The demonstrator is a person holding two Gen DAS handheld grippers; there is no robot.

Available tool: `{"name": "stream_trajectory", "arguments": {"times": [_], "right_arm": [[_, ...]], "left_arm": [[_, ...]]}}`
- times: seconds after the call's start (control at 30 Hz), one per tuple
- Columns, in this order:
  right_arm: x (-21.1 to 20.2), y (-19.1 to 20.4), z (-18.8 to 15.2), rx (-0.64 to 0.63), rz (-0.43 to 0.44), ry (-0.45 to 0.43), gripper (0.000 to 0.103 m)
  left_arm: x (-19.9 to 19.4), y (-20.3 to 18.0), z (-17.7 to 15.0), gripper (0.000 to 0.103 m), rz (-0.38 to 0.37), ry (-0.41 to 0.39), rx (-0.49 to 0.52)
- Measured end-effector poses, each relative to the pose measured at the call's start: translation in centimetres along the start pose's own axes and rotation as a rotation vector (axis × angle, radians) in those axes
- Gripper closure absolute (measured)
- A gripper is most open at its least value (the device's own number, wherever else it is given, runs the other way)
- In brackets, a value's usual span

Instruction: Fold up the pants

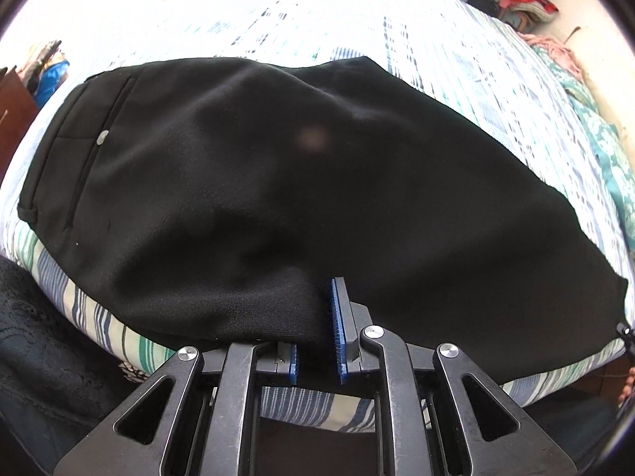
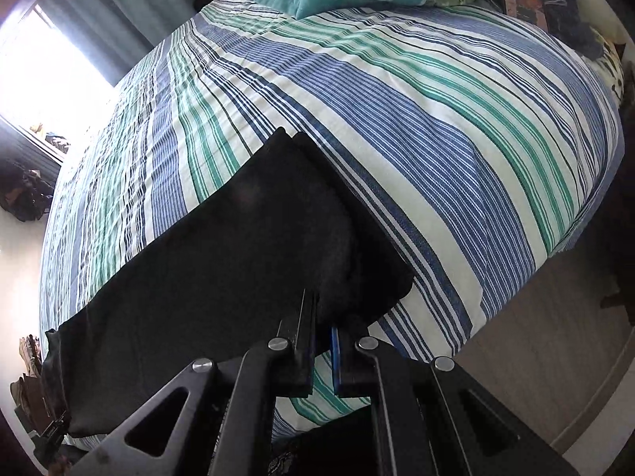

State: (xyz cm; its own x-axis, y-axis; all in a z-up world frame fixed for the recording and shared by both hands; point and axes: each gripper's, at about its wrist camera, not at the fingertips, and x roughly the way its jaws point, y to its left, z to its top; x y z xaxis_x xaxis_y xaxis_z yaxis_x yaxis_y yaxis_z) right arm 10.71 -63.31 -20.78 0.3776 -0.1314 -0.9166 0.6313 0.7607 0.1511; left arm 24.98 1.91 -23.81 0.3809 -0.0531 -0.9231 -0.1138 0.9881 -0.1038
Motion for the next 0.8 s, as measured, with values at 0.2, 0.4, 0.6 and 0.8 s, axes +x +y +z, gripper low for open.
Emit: {"name": "stream_trajectory", "arguments": {"times": [0.2,0.4,0.6,0.8], "right_arm": [[0.0,0.2,0.0,-0.021,-0.021,-0.002,0.097],[-0.5,-0.6,-0.1,-0.011,0.001,0.0,0.07],[-4.3,-3.1,-0.4,-0.035,-0.026,-0.105,0.029],[-4.1,-3.9,2.2,-0.088,0.144,-0.125,0.029]], "left_arm": [[0.0,-2.5,0.1,0.092,0.071,-0.018,0.096],[-0.5,-4.0,0.0,0.065,0.104,0.016,0.139],[-3.4,-3.8,-1.9,0.038,0.137,-0.005,0.181],[-5.5,-4.8,-1.7,0.036,0.159,-0.089,0.197]]}}
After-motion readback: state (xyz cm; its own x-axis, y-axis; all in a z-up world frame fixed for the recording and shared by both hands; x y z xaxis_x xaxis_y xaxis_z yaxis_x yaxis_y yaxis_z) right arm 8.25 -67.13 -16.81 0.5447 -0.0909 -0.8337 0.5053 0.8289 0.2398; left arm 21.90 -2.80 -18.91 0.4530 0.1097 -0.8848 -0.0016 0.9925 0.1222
